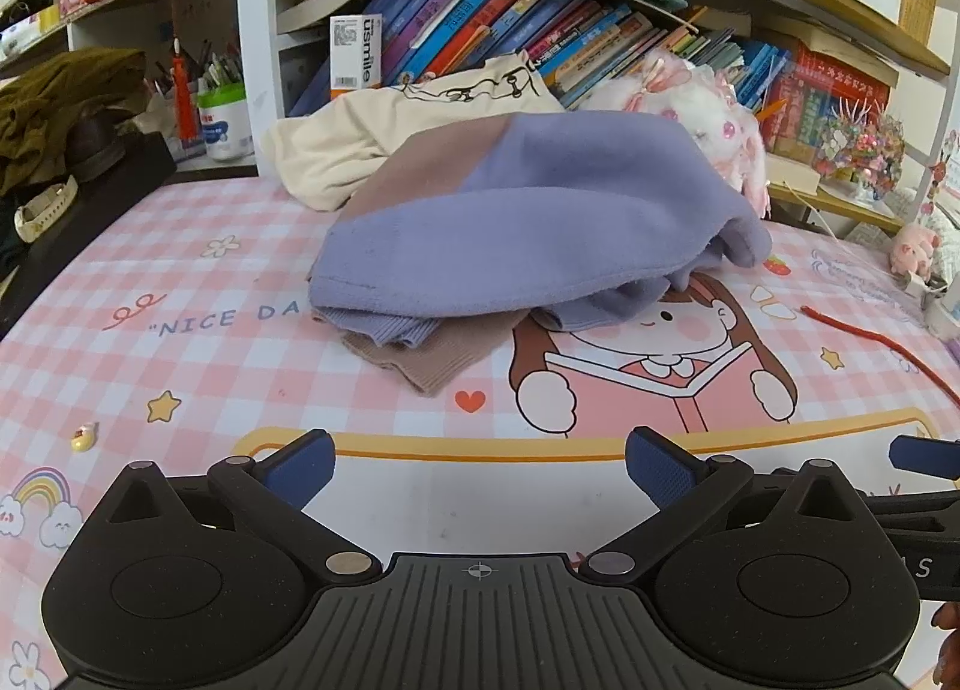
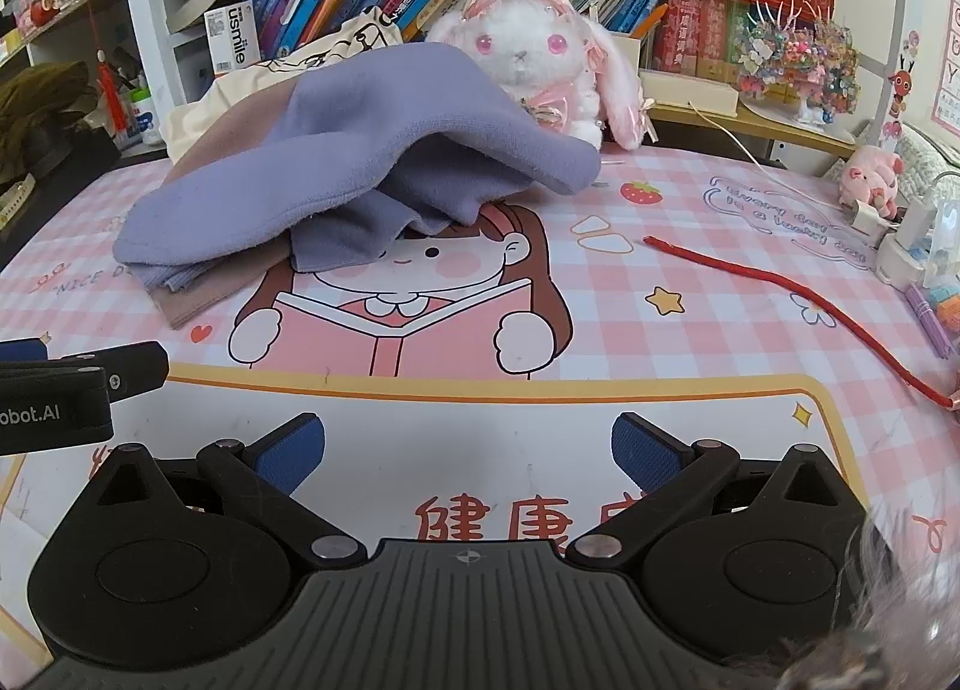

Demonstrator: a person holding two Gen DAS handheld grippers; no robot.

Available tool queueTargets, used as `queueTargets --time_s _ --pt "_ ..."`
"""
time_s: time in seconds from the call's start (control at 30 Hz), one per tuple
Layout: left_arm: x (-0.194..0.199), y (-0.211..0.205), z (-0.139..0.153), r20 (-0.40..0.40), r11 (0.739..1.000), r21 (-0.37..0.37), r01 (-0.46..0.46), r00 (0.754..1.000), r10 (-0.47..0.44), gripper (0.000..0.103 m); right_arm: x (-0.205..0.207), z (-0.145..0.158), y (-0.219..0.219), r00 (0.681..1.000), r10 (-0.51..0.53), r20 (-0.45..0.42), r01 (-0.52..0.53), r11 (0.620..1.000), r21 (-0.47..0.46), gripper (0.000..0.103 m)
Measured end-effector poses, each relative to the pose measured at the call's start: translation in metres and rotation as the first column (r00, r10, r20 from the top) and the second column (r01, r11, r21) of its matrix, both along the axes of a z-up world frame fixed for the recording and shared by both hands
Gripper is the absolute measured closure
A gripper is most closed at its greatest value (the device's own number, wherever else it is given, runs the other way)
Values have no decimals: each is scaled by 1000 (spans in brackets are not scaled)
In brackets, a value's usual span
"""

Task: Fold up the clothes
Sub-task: 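Approach the crumpled lavender-and-mauve sweater with both grippers open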

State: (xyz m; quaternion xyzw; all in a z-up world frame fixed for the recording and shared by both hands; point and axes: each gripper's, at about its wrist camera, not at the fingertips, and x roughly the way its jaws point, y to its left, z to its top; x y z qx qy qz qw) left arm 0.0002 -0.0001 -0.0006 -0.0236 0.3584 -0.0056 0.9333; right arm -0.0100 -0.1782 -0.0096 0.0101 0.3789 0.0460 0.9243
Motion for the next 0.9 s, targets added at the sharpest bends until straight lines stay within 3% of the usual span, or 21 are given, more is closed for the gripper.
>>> queueTargets --time_s 0.9 --pt "0 2 -1 -2 1000 7 -6 1000 6 0 2 -4 1 1000 0 -20 0 1000 5 0"
